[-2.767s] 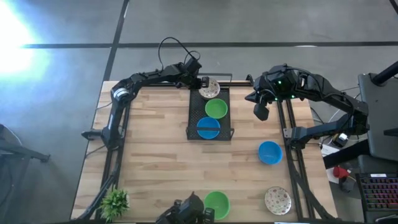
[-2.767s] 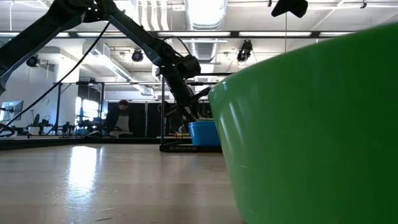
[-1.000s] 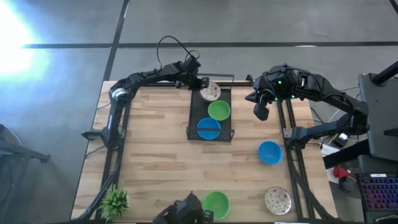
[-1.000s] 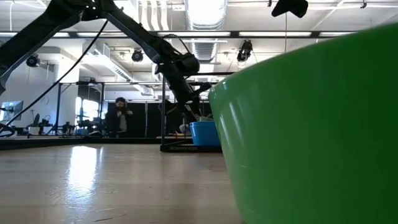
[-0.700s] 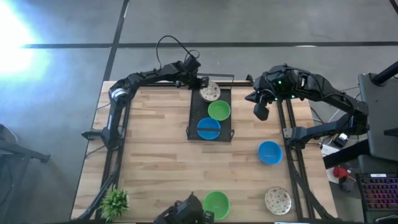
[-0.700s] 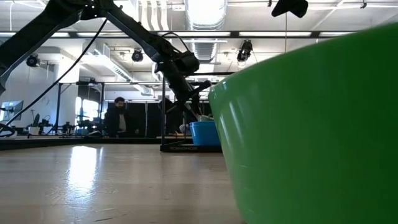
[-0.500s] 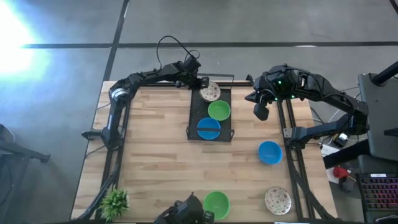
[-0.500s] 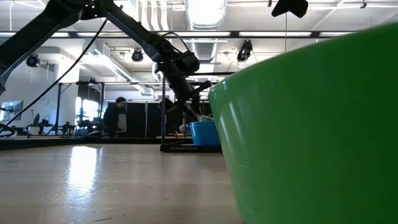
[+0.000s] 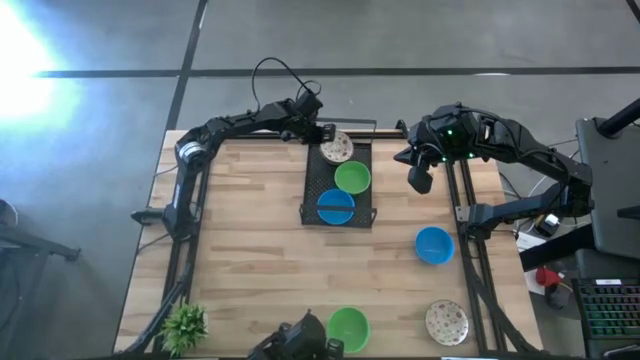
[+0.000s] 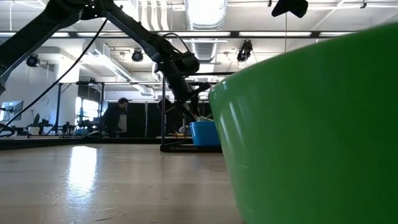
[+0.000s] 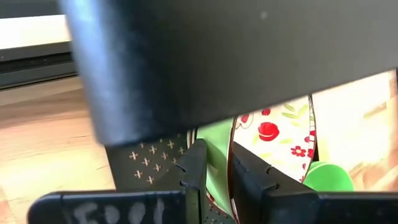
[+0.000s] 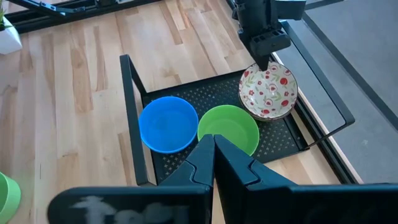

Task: Pick & Place Mini bowls
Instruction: Stack the top white bowl on the white bowl on the shelf, then stack the blue bowl on the blue bowl on the shelf

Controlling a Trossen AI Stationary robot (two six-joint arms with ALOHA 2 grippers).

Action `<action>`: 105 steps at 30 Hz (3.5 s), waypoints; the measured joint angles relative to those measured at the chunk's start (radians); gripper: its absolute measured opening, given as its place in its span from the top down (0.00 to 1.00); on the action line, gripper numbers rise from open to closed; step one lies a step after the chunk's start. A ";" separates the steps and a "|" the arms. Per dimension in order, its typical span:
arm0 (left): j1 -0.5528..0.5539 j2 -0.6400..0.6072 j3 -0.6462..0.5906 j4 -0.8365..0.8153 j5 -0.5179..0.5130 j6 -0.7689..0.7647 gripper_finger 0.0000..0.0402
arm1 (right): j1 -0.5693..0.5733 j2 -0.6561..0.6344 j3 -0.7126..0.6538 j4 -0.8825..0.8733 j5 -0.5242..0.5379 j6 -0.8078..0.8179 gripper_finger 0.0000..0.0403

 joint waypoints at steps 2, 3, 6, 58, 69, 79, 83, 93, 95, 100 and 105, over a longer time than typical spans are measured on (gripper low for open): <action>0.000 0.000 0.000 0.003 0.000 -0.007 0.89 | 0.000 0.000 0.000 0.000 0.000 0.000 0.98; 0.000 0.000 0.000 0.002 -0.001 -0.004 0.90 | 0.000 0.000 0.000 0.000 0.000 0.000 0.98; -0.003 0.000 0.000 0.002 0.000 0.011 0.93 | 0.000 0.000 0.000 0.000 0.000 0.000 0.98; -0.009 -0.079 0.080 -0.097 0.014 0.314 0.78 | 0.000 -0.006 0.000 -0.018 0.000 0.057 0.98; -0.212 -0.338 0.080 -0.142 -0.260 0.475 0.79 | 0.000 -0.027 0.000 -0.188 0.000 0.197 0.98; -0.522 -0.461 0.067 -0.162 -0.518 0.524 0.79 | 0.012 -0.032 -0.068 -0.348 -0.002 0.364 0.98; -0.620 -0.470 0.067 -0.156 -0.571 0.485 0.79 | 0.049 -0.038 -0.141 -0.378 -0.005 0.496 0.98; -0.720 -0.502 0.066 -0.178 -0.603 0.494 0.79 | 0.288 -0.066 -0.312 -0.378 -0.005 1.041 0.98; -0.723 -0.511 0.066 -0.196 -0.604 0.496 0.79 | 0.344 -0.060 -0.337 -0.366 -0.005 1.137 0.98; -0.724 -0.536 0.066 -0.227 -0.606 0.524 0.79 | 0.463 -0.044 -0.387 -0.352 -0.004 1.336 0.98; -0.724 -0.546 0.066 -0.228 -0.605 0.564 0.79 | 0.526 -0.042 -0.433 -0.284 -0.004 1.453 0.98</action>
